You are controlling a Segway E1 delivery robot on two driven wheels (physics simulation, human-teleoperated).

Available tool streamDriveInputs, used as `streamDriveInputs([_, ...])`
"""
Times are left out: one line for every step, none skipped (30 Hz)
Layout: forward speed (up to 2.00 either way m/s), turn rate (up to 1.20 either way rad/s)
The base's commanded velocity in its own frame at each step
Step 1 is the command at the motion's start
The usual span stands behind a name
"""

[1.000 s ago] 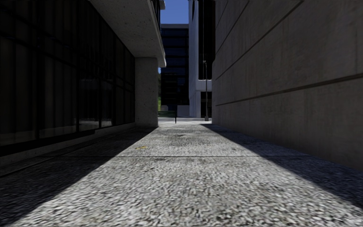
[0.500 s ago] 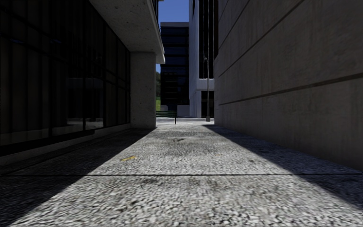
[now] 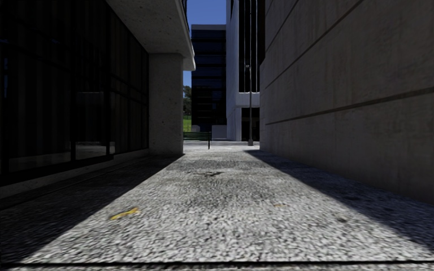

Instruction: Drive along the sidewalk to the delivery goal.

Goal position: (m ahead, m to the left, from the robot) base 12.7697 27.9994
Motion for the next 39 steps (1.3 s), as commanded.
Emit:
streamDriveInputs([2.00, 0.00])
streamDriveInputs([2.00, 0.00])
streamDriveInputs([2.00, 0.00])
streamDriveInputs([2.00, 0.00])
streamDriveInputs([2.00, 0.00])
streamDriveInputs([2.00, 0.00])
streamDriveInputs([2.00, 0.00])
streamDriveInputs([2.00, 0.00])
streamDriveInputs([2.00, 0.00])
streamDriveInputs([2.00, 0.00])
streamDriveInputs([2.00, 0.00])
streamDriveInputs([2.00, 0.00])
streamDriveInputs([2.00, 0.00])
streamDriveInputs([2.00, 0.00])
streamDriveInputs([2.00, 0.00])
streamDriveInputs([2.00, 0.00])
streamDriveInputs([2.00, 0.00])
streamDriveInputs([2.00, 0.00])
streamDriveInputs([2.00, 0.00])
streamDriveInputs([2.00, 0.00])
streamDriveInputs([2.00, 0.00])
streamDriveInputs([2.00, 0.00])
streamDriveInputs([2.00, 0.00])
streamDriveInputs([2.00, 0.00])
streamDriveInputs([1.94, 0.00])
streamDriveInputs([1.92, 0.00])
streamDriveInputs([1.92, 0.00])
streamDriveInputs([1.92, 0.00])
streamDriveInputs([1.93, 0.00])
streamDriveInputs([1.93, 0.00])
streamDriveInputs([1.94, 0.00])
streamDriveInputs([1.94, 0.00])
streamDriveInputs([1.93, 0.00])
streamDriveInputs([1.93, 0.00])
streamDriveInputs([1.93, 0.00])
streamDriveInputs([1.93, 0.00])
streamDriveInputs([1.93, 0.00])
streamDriveInputs([1.93, 0.00])
streamDriveInputs([1.93, 0.00])
